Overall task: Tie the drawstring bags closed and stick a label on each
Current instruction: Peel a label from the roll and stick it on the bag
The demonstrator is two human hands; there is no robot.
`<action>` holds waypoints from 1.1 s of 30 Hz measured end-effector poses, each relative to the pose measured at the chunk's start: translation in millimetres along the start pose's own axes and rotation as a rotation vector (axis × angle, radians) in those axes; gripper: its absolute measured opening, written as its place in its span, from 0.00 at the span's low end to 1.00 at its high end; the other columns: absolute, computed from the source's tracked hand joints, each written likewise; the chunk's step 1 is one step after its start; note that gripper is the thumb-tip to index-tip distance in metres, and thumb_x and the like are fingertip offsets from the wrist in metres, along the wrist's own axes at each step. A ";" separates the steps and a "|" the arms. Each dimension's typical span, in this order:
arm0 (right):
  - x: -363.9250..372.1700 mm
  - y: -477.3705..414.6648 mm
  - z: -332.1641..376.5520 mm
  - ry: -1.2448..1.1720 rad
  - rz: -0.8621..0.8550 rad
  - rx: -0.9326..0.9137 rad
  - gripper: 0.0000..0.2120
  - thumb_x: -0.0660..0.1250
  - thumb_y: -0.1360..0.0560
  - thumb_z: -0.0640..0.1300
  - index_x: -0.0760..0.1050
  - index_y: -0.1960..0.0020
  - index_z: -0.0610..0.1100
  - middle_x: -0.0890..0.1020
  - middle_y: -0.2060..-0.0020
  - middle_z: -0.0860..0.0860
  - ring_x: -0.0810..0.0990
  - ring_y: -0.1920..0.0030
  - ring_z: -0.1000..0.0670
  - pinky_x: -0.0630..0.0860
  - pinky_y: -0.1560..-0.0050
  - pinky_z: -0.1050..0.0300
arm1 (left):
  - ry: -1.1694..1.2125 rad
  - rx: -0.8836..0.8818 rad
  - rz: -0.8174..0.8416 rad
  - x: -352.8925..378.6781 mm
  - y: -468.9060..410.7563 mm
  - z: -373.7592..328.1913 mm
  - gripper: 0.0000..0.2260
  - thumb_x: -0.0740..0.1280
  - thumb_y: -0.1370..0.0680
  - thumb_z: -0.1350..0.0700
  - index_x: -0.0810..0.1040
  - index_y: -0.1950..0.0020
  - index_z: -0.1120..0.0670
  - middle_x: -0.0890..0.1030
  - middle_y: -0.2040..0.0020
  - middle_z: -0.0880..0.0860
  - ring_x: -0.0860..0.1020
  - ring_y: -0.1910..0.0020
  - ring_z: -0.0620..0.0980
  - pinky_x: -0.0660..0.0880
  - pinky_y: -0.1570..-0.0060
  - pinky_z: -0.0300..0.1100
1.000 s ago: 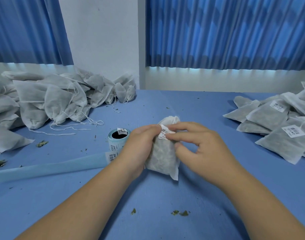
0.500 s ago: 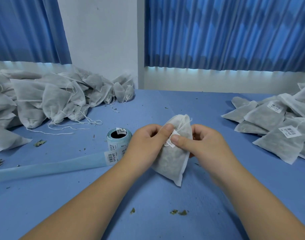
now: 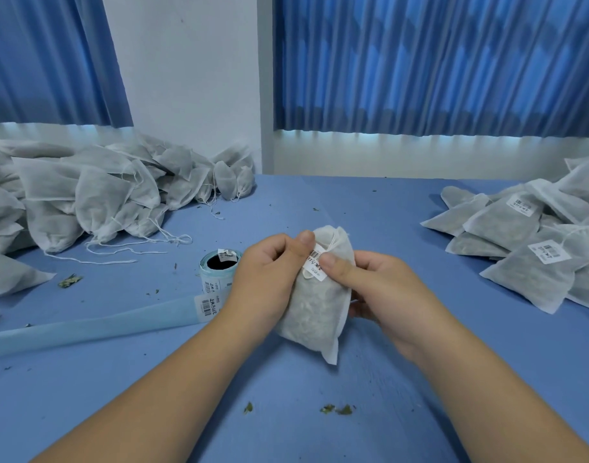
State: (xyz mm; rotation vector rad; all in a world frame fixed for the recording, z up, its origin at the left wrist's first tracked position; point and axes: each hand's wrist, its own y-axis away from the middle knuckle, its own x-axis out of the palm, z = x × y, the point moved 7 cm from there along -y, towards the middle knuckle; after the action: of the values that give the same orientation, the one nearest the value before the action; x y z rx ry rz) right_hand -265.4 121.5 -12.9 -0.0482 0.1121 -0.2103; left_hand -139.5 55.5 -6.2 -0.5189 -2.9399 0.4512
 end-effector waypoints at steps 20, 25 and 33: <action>33.3 9.3 4.9 0.127 0.125 -0.142 0.13 0.73 0.30 0.44 0.77 0.49 0.56 0.81 0.55 0.57 0.84 0.64 0.49 0.75 0.66 0.61 | 0.064 -0.157 -0.328 -46.1 4.8 0.8 0.16 0.66 0.21 0.45 0.82 0.63 0.54 0.84 0.62 0.56 0.81 0.62 0.53 0.78 0.57 0.50; 60.4 4.5 14.0 -0.075 0.125 -0.129 0.12 0.69 0.26 0.34 0.77 0.47 0.47 0.84 0.55 0.49 0.84 0.66 0.45 0.77 0.66 0.57 | -0.113 -0.168 -0.198 -77.5 19.6 -22.3 0.14 0.65 0.20 0.44 0.81 0.53 0.53 0.85 0.56 0.53 0.81 0.58 0.48 0.76 0.52 0.49; 160.4 -20.7 51.9 -0.182 0.224 -0.106 0.13 0.70 0.28 0.36 0.74 0.45 0.43 0.86 0.61 0.48 0.84 0.66 0.48 0.77 0.65 0.58 | -0.315 -0.243 0.052 -159.3 51.2 -62.4 0.15 0.69 0.28 0.47 0.81 0.45 0.52 0.83 0.57 0.48 0.80 0.64 0.49 0.75 0.65 0.41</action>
State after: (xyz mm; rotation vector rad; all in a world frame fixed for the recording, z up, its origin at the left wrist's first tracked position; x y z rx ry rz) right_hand -107.8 69.3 22.9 -0.1592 -0.0534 0.0241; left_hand 36.0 62.2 26.3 -0.6016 -3.3162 0.1944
